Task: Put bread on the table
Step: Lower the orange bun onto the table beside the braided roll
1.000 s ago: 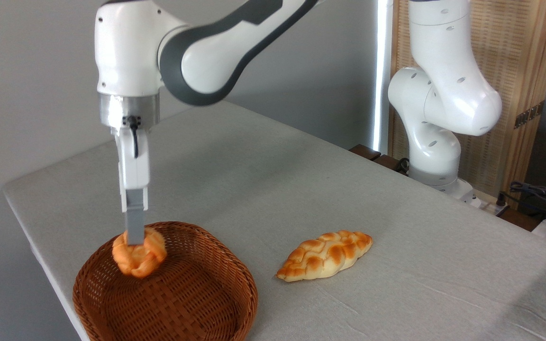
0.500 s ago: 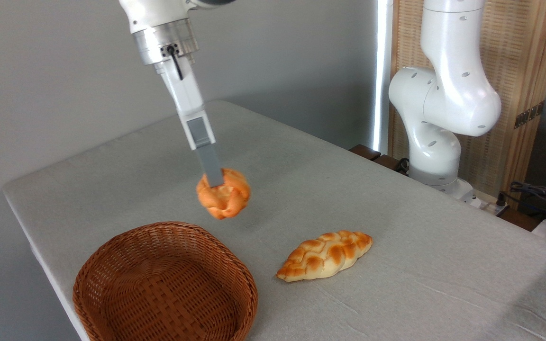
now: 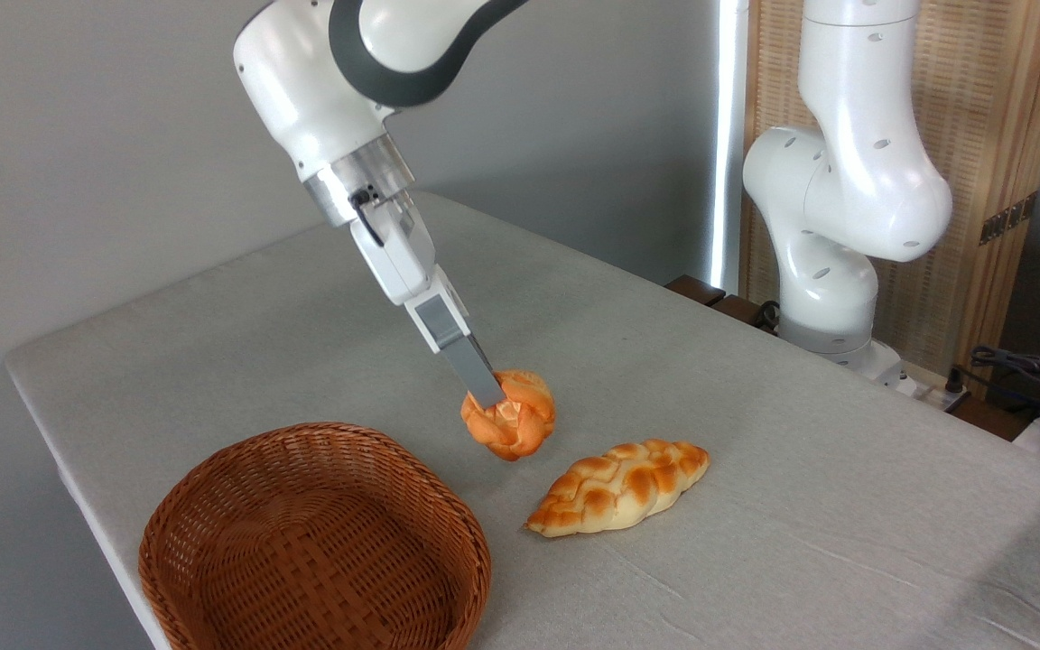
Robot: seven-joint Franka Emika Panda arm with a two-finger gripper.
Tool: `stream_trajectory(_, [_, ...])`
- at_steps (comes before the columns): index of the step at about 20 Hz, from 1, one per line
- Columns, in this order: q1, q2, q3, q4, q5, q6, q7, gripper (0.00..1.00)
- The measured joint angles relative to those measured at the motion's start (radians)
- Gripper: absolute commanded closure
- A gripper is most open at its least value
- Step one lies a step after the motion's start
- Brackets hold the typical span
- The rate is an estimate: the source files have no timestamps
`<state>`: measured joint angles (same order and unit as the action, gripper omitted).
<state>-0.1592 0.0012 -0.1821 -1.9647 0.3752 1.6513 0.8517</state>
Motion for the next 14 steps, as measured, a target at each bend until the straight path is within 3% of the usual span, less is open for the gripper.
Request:
stream_trajectory(1, [0.0,0.007,0.0,-0.003,0.0,0.0,0.0,0.6])
stream_trajectory(3, [0.0,0.016,-0.001,-0.005,0.0,0.0,0.0,0.01])
stream_trajectory(10, [-0.001,0.021,-0.009,-0.01,-0.015,0.0,-0.037,0.0])
stream_trajectory(14, [-0.003,0.021,-0.018,-0.009,-0.125,0.002,-0.158,0.0])
